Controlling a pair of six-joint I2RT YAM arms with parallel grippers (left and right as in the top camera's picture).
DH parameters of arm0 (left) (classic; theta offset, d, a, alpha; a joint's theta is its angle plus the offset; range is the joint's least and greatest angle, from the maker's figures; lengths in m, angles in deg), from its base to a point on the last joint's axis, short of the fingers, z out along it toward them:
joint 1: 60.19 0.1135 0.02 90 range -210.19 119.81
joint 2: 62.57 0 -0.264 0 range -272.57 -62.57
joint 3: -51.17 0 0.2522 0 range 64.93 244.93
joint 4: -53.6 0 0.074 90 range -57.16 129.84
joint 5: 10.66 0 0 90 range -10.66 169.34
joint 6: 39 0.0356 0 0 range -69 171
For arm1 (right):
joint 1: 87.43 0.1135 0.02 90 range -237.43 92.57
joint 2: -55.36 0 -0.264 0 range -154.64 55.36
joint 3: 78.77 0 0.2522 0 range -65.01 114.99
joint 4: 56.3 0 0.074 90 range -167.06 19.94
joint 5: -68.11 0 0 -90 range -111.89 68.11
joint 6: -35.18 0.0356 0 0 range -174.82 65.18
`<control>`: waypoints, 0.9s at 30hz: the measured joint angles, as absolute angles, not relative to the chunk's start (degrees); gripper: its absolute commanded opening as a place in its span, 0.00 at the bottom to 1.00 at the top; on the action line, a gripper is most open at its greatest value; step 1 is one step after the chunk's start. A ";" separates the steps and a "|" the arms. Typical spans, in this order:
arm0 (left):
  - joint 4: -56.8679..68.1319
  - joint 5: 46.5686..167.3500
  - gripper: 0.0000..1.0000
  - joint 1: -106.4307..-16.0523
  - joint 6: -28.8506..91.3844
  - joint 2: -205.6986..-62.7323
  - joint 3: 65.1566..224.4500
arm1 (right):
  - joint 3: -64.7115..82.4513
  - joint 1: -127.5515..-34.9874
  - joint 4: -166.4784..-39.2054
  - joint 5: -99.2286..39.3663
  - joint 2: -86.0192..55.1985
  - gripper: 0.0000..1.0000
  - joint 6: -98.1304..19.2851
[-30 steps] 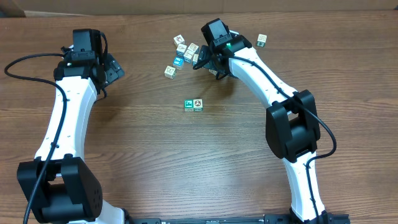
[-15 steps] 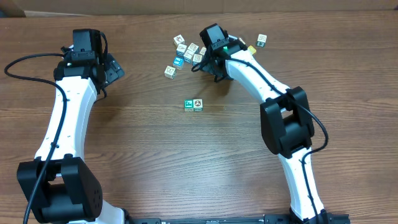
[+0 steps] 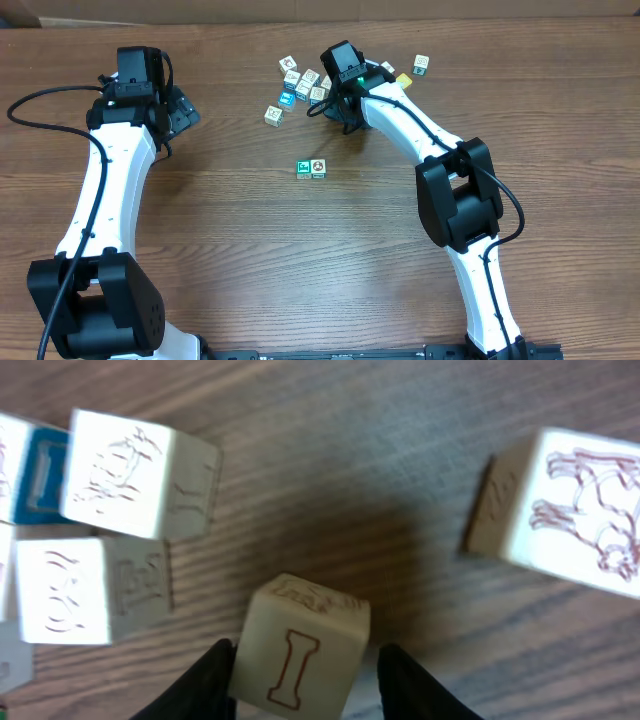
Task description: Form a horizontal line
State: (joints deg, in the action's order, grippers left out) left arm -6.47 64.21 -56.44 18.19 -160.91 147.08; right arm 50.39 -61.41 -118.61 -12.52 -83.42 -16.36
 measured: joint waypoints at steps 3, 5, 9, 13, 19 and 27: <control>-6.47 64.21 1.00 -56.44 18.19 -160.91 147.08 | 50.39 -61.46 -120.21 -12.41 -83.42 0.39 -17.08; -6.47 64.21 1.00 -56.44 18.19 -160.91 147.08 | 50.39 -61.59 -120.73 -12.39 -83.42 0.37 -17.33; -6.47 64.21 1.00 -56.44 18.19 -160.91 147.08 | 50.39 -61.92 -121.23 -12.35 -83.42 0.31 -17.96; -6.47 64.21 1.00 -56.44 18.19 -160.91 147.08 | 50.39 -62.22 -121.28 -12.00 -83.31 0.28 -20.93; -6.47 64.21 1.00 -56.44 18.19 -160.91 147.08 | 50.39 -62.29 -121.26 -11.91 -83.24 0.42 -26.42; -6.47 64.21 0.99 -56.44 18.19 -160.91 147.08 | 50.39 -62.29 -118.48 -10.69 -83.22 0.49 -28.71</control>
